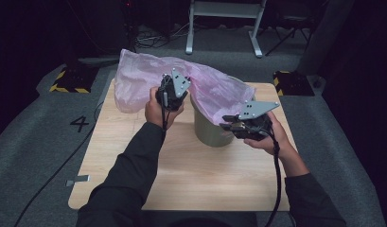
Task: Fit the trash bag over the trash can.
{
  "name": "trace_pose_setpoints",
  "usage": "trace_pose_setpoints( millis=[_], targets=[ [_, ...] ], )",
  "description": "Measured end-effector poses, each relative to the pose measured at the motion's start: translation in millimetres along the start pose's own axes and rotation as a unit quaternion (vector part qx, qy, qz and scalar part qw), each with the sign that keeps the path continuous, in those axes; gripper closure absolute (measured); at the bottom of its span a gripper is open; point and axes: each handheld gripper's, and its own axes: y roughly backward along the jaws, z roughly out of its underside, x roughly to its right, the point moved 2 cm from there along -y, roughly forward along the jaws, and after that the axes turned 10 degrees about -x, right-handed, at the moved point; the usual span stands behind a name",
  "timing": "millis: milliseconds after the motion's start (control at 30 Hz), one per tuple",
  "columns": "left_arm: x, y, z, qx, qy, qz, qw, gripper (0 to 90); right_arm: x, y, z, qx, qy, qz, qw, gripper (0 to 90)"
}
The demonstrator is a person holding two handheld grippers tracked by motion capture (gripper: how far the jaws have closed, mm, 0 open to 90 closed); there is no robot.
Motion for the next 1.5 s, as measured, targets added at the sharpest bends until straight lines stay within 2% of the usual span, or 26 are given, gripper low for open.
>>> trace_pose_setpoints(
  millis=[133,200,300,400,500,567,633,700,733,833,867,900,933,1000,1100,1133,1167,1200,1267,1333,1400,1500],
  targets=[
    [0.8,1.4,1.9,0.001,-0.002,0.004,1.0,89.4,3.1,-1.2,0.9,-0.005,-0.016,0.013,0.9998,86.4],
    [1.9,2.2,2.5,0.001,-0.012,0.005,0.9999,89.5,4.4,-2.2,1.5,-0.008,-0.021,0.019,0.9996,87.9],
    [3.8,4.5,2.2,0.008,-0.013,0.012,0.9998,89.4,9.1,-0.7,1.3,-0.001,-0.039,0.028,0.9989,88.8],
    [5.1,8.3,1.3,0.017,-0.014,0.021,0.9995,89.4,20.5,1.8,0.9,-0.001,-0.065,0.052,0.9965,89.0],
    [6.5,11.2,1.8,0.025,-0.018,0.031,0.999,89.4,34.4,0.0,0.4,-0.017,-0.092,0.073,0.993,89.0],
    [11.1,14.1,4.5,0.031,-0.028,0.041,0.9983,89.4,43.1,-3.5,1.1,-0.031,-0.108,0.077,0.9906,88.6],
    [14.7,14.6,6.7,0.031,-0.036,0.046,0.9978,89.4,50.6,-9.5,2.2,-0.053,-0.127,0.065,0.9883,82.8],
    [17.9,15.0,8.8,0.03,-0.043,0.046,0.9975,89.4,53.9,-16.4,2.3,-0.078,-0.133,0.065,0.986,75.8],
    [18.5,15.4,9.9,0.029,-0.047,0.045,0.9975,89.4,54.0,-18.4,2.0,-0.082,-0.131,0.061,0.986,68.8],
    [17.1,17.2,13.8,0.032,-0.049,0.046,0.9972,89.4,50.5,-17.5,1.0,-0.073,-0.135,0.042,0.9873,51.7],
    [17.1,17.2,13.8,0.032,-0.049,0.046,0.9972,89.4,50.5,-17.5,1.0,-0.073,-0.135,0.042,0.9873,51.7],
    [14.5,18.3,17.1,0.031,-0.048,0.046,0.9973,89.4,48.4,-11.1,2.0,-0.052,-0.14,0.026,0.9885,45.6],
    [12.7,19.2,18.8,0.033,-0.049,0.047,0.9971,89.4,48.3,-8.1,2.6,-0.045,-0.143,0.024,0.9885,43.0],
    [10.3,21.2,21.7,0.036,-0.054,0.047,0.9968,89.4,49.1,1.4,4.0,-0.021,-0.149,0.019,0.9885,41.1],
    [9.1,23.8,23.5,0.037,-0.061,0.045,0.9965,89.4,52.9,16.4,4.3,0.007,-0.157,0.027,0.9872,39.0],
    [9.1,23.8,23.5,0.037,-0.061,0.045,0.9965,89.4,52.9,16.4,4.3,0.007,-0.157,0.027,0.9872,39.0],
    [9.7,25.4,23.8,0.04,-0.065,0.05,0.9958,89.4,56.2,24.6,2.8,0.019,-0.165,0.039,0.9853,38.5],
    [10.4,26.1,24.0,0.039,-0.071,0.046,0.9956,89.4,58.1,28.3,1.8,0.025,-0.167,0.051,0.9844,38.7],
    [12.2,26.6,25.3,0.038,-0.079,0.054,0.9947,89.4,62.5,33.0,-0.9,0.034,-0.169,0.075,0.9823,39.0],
    [14.2,27.3,28.0,0.037,-0.086,0.058,0.9939,89.4,69.3,33.1,-3.1,0.032,-0.172,0.101,0.9794,38.6],
    [15.5,27.7,31.5,0.036,-0.093,0.073,0.9924,89.4,76.8,30.4,-4.7,0.028,-0.174,0.117,0.9773,35.9],
    [17.3,28.3,35.4,0.033,-0.099,0.088,0.9906,89.4,83.8,26.2,-9.6,0.028,-0.163,0.124,0.9784,31.7]
  ],
)
